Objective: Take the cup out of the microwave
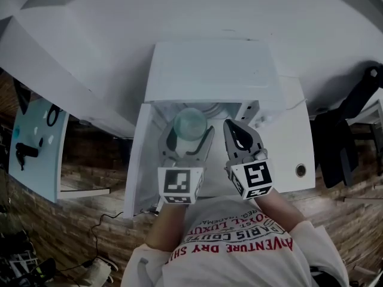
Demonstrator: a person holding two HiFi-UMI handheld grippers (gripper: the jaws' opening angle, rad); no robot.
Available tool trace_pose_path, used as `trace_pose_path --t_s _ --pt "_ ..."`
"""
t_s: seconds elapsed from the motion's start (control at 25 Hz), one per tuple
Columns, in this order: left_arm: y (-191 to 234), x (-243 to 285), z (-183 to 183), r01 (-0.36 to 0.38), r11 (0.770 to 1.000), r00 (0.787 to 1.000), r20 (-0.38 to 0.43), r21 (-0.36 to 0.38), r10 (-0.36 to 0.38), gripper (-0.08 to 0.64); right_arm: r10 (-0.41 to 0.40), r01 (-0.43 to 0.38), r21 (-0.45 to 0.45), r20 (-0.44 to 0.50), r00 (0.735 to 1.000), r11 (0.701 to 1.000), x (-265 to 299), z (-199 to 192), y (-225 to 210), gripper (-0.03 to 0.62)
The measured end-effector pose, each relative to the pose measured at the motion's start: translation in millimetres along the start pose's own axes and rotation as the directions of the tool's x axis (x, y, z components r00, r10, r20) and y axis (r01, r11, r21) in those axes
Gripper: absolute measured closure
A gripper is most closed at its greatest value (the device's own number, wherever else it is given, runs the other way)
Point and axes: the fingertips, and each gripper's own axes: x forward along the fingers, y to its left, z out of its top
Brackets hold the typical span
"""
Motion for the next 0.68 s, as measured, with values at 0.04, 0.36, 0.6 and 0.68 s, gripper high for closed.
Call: trace_pose_path --t_s 0.04,0.36,0.6,0.68 --pt "0 1 0 0.001 1.000 1.000 -0.001 -0.002 -0.001 0.195 -0.001 0.001 -0.001 -0.002 1.000 1.000 0 0 -1 0.581" --pt "0 6 -7 0.006 1.000 1.000 -0.018 -0.030 -0.007 0.195 -0.002 0.002 -0.016 -0.015 1.000 1.000 2 -3 -4 0.581" --pt "2 12 -14 0.003 1.000 0.999 -0.040 -0.030 -0.005 0.195 0.001 -0.001 -0.026 -0.020 1.000 1.000 3 -5 -5 0.581" --pt "3 13 -15 0.002 1.000 0.999 -0.045 -0.031 -0.003 0.195 0.002 -0.002 -0.027 -0.018 1.000 1.000 5 -4 -6 0.581"
